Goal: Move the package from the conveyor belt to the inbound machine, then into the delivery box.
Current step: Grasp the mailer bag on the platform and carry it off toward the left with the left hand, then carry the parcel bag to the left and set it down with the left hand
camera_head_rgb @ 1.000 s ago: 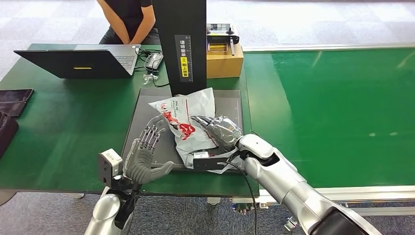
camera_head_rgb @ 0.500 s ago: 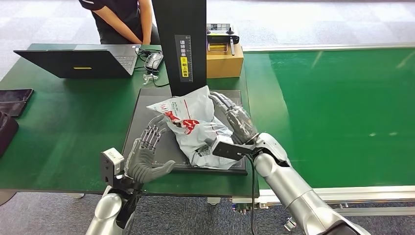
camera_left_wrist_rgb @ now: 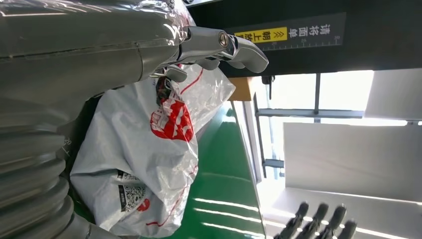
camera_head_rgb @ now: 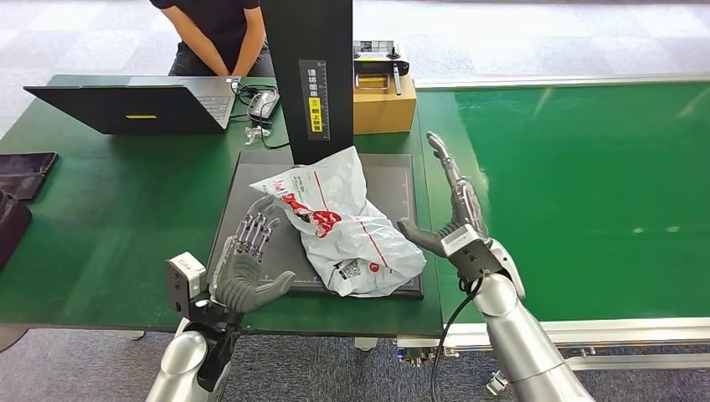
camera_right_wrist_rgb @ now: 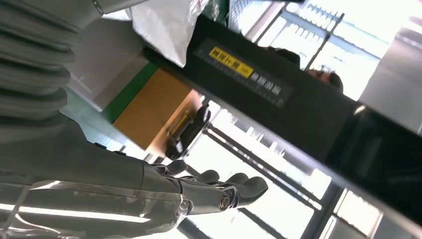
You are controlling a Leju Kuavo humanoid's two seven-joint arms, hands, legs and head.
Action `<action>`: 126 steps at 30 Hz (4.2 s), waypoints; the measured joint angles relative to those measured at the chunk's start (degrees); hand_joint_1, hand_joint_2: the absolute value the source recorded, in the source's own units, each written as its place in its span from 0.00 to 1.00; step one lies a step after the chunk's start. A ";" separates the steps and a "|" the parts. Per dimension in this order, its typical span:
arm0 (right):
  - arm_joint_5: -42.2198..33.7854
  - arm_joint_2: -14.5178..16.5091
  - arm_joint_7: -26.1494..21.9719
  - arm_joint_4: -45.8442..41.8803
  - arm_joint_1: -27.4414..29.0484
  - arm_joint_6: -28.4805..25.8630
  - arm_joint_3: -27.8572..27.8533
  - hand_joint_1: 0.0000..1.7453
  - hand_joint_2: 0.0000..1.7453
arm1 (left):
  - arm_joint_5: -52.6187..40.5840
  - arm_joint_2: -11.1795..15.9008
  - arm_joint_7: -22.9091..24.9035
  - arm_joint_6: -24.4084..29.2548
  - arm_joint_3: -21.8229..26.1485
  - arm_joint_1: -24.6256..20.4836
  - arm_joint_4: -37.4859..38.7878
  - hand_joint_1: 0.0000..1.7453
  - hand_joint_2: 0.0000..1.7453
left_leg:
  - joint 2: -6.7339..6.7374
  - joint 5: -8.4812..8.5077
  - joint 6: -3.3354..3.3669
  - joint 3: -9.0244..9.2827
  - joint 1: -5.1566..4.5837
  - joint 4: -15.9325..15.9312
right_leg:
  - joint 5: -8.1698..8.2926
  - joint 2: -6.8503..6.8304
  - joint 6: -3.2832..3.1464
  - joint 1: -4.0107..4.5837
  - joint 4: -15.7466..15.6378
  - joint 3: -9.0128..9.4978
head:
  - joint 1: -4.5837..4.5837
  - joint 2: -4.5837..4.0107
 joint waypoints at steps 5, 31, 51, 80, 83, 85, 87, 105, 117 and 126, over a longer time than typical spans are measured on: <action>-5.13 -1.35 2.37 -3.64 5.70 -0.94 -5.04 0.00 1.00 | 1.85 0.30 -0.22 0.18 0.35 1.90 -1.50 0.00 1.00 | -0.02 -0.03 0.02 -0.02 0.00 0.00 | -0.03 -0.02 0.01 0.00 -0.02 0.00 | 0.01 0.00; -8.00 8.57 8.37 -12.01 30.55 5.66 -26.94 0.00 1.00 | 0.63 0.11 -0.04 2.10 0.17 2.74 -3.78 0.00 1.00 | -0.02 -0.09 0.01 0.04 0.00 -0.04 | -0.09 0.00 0.04 0.00 -0.06 0.05 | 0.01 0.00; -6.95 10.09 8.87 -12.02 29.01 7.24 -27.45 0.00 1.00 | -16.55 -2.35 2.79 9.46 -8.22 -6.46 1.11 0.00 1.00 | -0.04 -0.08 0.02 0.05 0.00 -0.02 | -0.07 -0.02 0.05 -0.01 -0.06 0.07 | 0.00 0.00; -6.63 11.35 10.20 -11.35 26.84 7.95 -27.36 0.00 1.00 | -43.51 -6.35 26.40 24.98 -19.75 -24.79 32.10 0.00 1.00 | -0.05 -0.05 0.04 0.03 -0.01 -0.02 | -0.04 -0.04 0.05 -0.01 -0.05 0.07 | 0.01 0.00; -6.61 11.39 10.21 -11.35 26.84 8.04 -27.35 0.00 1.00 | -44.06 -6.35 26.70 25.27 -19.82 -24.96 32.71 0.00 1.00 | -0.05 -0.05 0.04 0.03 -0.01 -0.02 | -0.04 -0.04 0.05 -0.01 -0.05 0.07 | 0.01 0.00; -6.61 11.39 10.22 -11.35 26.83 8.04 -27.35 0.00 1.00 | -45.22 -6.33 27.43 25.55 -19.85 -25.06 33.10 0.00 1.00 | -0.05 -0.05 0.04 0.03 -0.01 -0.02 | -0.04 -0.04 0.05 -0.01 -0.05 0.07 | 0.01 0.00; -6.60 11.39 10.29 -11.35 26.82 8.03 -27.35 0.00 1.00 | -46.78 -6.23 28.24 25.74 -19.85 -25.09 33.48 0.44 1.00 | -0.05 -0.05 0.04 0.02 -0.01 -0.02 | -0.04 -0.04 0.05 -0.01 -0.05 0.07 | 0.01 0.00; -6.94 11.39 10.56 -11.24 26.97 7.35 -26.59 0.00 1.00 | -49.79 -4.84 25.26 27.01 -16.07 -22.70 33.04 1.00 1.00 | -0.05 -0.05 0.04 0.06 -0.01 -0.02 | -0.05 -0.03 0.05 -0.01 -0.05 0.11 | 0.01 0.00; -7.74 11.39 9.94 -11.63 27.75 6.37 -26.26 0.00 1.00 | -53.79 -1.80 28.35 33.29 -10.73 -21.75 31.04 1.00 1.00 | -0.01 -0.03 0.00 0.10 0.01 -0.03 | -0.02 0.01 0.00 0.02 -0.04 0.10 | 0.01 0.00; -8.08 11.49 9.88 -14.97 30.41 5.99 -26.50 0.00 1.00 | -60.22 6.39 33.22 41.60 1.86 -23.18 30.07 1.00 1.00 | 0.11 0.01 -0.07 0.07 0.08 -0.05 | -0.01 0.12 -0.07 0.10 0.01 0.03 | 0.00 0.00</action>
